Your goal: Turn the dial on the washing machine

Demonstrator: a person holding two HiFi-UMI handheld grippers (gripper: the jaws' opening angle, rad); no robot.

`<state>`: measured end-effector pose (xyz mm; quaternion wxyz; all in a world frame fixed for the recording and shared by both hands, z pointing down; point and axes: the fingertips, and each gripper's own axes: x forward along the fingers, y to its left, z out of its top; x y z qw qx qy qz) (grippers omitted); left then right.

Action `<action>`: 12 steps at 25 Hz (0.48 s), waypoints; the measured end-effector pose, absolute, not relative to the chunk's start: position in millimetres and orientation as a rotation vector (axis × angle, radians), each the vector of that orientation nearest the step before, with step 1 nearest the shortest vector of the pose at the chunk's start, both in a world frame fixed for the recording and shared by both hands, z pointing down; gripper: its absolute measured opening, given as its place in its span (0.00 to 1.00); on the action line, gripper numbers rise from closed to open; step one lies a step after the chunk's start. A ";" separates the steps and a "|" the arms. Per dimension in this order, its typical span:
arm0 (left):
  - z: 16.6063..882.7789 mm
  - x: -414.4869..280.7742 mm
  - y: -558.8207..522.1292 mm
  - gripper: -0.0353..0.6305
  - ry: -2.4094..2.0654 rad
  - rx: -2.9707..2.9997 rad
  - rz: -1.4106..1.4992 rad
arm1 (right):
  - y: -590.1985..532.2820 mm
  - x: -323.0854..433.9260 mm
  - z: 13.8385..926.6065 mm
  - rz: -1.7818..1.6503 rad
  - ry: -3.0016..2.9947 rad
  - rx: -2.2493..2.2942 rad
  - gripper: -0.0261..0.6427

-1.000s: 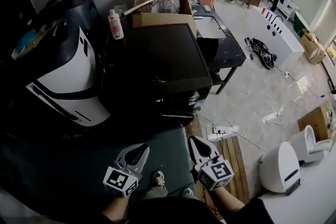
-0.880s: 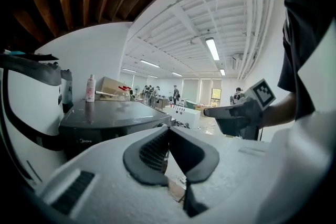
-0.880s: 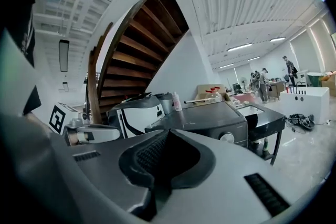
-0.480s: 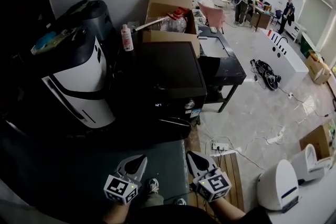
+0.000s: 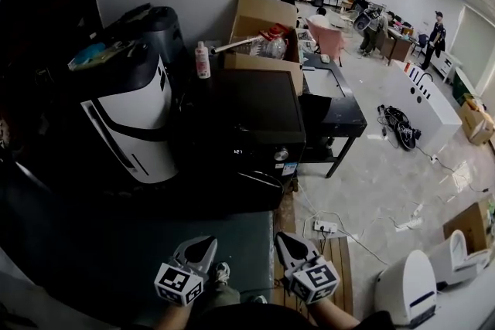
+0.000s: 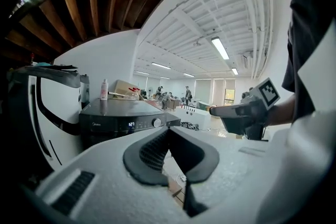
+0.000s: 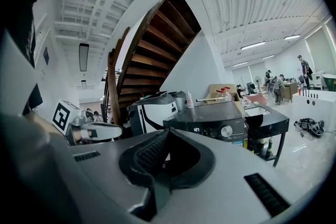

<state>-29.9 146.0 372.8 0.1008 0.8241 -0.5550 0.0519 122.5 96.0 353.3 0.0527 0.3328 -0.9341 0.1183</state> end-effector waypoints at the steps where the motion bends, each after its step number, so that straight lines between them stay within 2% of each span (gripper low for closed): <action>1: 373.1 -28.4 150.7 0.07 -1.650 2.421 0.150 | 99.3 124.1 354.5 0.358 -2.838 1.007 0.04; 12: 377.3 -20.0 170.6 0.07 -1.700 2.388 0.141 | 112.5 128.6 357.8 0.387 -2.865 0.962 0.04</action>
